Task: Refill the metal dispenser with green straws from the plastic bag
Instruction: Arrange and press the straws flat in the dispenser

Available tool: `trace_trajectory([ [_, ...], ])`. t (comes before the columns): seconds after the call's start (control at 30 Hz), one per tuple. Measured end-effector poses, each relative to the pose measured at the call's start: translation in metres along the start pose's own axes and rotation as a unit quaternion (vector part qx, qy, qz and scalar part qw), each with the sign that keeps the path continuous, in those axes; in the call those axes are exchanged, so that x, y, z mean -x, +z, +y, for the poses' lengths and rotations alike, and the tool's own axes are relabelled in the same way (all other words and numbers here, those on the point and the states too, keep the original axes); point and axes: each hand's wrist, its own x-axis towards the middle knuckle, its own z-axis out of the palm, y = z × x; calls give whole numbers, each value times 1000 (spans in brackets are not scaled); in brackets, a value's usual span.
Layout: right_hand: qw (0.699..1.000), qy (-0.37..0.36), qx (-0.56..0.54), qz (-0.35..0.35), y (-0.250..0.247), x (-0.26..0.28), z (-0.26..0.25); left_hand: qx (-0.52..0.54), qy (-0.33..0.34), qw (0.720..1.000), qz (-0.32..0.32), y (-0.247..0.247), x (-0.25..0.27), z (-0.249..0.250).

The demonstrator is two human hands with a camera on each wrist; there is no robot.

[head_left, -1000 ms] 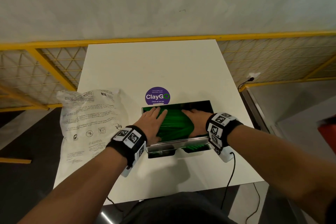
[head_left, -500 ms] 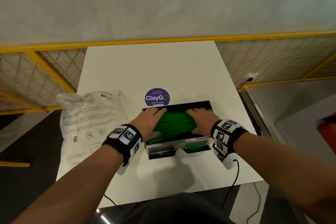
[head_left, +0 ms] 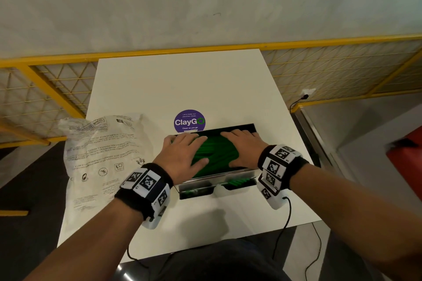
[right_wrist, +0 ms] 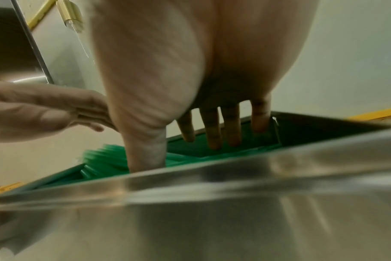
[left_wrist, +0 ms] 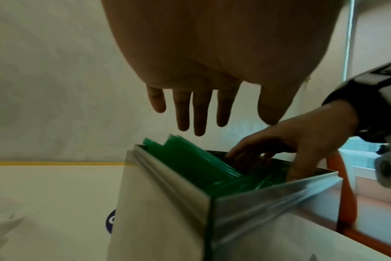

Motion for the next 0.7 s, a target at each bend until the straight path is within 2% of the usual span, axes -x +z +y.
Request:
trace_trajectory([
  [0.17,1000,-15,-14,-2,-6,3,4,-83,16,990,-109,4,-1,0],
  [0.33,997,-15,37,-63,3,4,6,-53,18,994,-94,9,-8,-12],
  [0.47,995,-3,80,-54,5,-1,4,-2,13,999,-39,7,-6,-11],
  [0.53,995,-5,81,-56,6,-1,5,47,6,998,42,1,0,-11],
  [0.63,998,-14,55,-28,2,5,8,165,-95,965,180,-14,9,-25],
  [0.7,1000,-20,8,-4,-5,5,5,227,-174,936,204,-19,14,-41],
])
